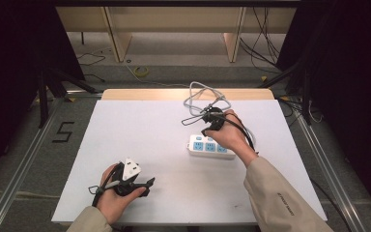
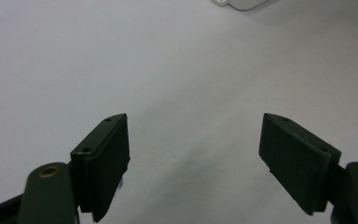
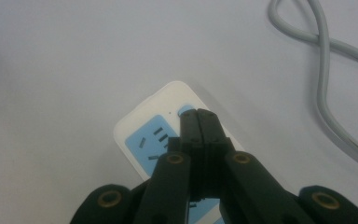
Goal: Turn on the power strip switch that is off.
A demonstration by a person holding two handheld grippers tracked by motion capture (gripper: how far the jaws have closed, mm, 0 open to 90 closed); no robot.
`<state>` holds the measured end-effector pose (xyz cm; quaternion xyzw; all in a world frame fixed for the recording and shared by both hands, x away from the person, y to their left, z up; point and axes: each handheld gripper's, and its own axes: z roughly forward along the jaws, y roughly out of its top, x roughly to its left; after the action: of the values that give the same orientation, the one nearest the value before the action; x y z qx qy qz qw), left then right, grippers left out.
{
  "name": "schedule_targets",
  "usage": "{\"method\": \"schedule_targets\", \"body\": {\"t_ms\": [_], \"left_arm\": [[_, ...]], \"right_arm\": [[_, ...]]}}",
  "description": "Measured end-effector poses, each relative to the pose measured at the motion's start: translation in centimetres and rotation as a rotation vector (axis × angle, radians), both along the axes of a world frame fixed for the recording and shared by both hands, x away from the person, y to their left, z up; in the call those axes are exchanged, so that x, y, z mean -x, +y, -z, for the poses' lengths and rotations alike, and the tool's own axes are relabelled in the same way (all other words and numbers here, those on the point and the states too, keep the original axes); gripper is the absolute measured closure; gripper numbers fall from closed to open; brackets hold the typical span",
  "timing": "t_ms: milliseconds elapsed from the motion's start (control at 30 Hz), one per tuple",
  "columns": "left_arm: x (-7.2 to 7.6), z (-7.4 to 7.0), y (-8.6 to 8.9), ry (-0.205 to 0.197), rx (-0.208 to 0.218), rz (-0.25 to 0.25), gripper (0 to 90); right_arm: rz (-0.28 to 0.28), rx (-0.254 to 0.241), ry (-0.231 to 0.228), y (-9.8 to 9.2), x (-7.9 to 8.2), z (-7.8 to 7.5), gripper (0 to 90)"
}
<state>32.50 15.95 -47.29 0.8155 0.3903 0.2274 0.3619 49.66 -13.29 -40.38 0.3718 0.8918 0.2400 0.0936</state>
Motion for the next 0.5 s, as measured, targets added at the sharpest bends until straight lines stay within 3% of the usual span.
{"method": "schedule_targets", "body": {"t_ms": [500], "left_arm": [[0.0,-0.02,-0.03,-0.002,0.003,0.001,24.3]], "right_arm": [[0.011,-0.006,0.012,0.36,-0.79,0.29,90.0]]}}
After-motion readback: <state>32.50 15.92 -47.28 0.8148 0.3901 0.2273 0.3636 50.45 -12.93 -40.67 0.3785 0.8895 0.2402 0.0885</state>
